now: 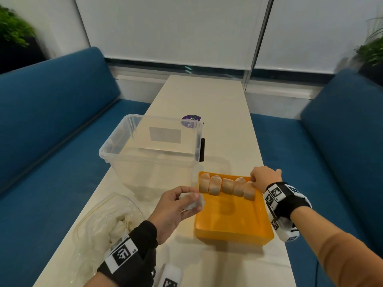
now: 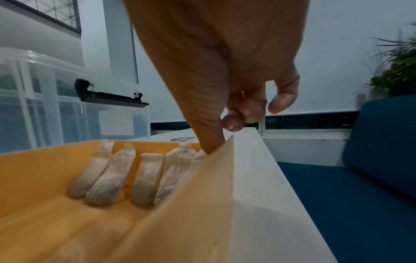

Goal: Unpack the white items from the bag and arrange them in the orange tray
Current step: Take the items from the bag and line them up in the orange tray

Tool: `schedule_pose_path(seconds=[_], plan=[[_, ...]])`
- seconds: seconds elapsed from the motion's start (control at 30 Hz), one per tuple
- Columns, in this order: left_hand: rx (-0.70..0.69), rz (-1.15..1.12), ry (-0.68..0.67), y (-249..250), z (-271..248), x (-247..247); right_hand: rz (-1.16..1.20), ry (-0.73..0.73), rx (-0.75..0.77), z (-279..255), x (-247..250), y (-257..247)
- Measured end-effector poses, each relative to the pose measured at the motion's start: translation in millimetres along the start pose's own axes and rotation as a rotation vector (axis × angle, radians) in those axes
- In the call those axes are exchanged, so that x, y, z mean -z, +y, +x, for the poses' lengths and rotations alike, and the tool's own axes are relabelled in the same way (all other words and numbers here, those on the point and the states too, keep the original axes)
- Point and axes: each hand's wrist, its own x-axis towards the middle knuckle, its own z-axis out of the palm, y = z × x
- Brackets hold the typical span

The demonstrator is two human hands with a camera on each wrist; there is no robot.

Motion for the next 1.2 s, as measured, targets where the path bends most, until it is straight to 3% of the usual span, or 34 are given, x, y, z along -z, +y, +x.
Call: schedule_pose_path(seconds=[0.33,0.47,0.57,0.7,0.8,0.93,1.2], plan=[[0.004,0.080,0.004,2,1,-9,0.067,0.116,0.032,-18,27,-5],[-0.006,0.136,0.027,6,1,-13,0.301,0.169,0.126,-45,53,-16],[0.027,0.047,0.008,11,0,-17,0.594,0.133,0.298,-79,71,-35],[0.060,-0.060,-0.032,19,-6,-23,0.814,0.036,0.469,-116,82,-62],[0.058,-0.090,-0.052,23,-12,-24,0.893,0.022,0.492,-126,82,-69],[0.107,-0.171,-0.051,27,-21,-19,0.931,0.124,0.508,-134,92,-68],[0.061,-0.162,-0.268,27,-44,-14,1.008,0.128,0.572,-159,111,-64]])
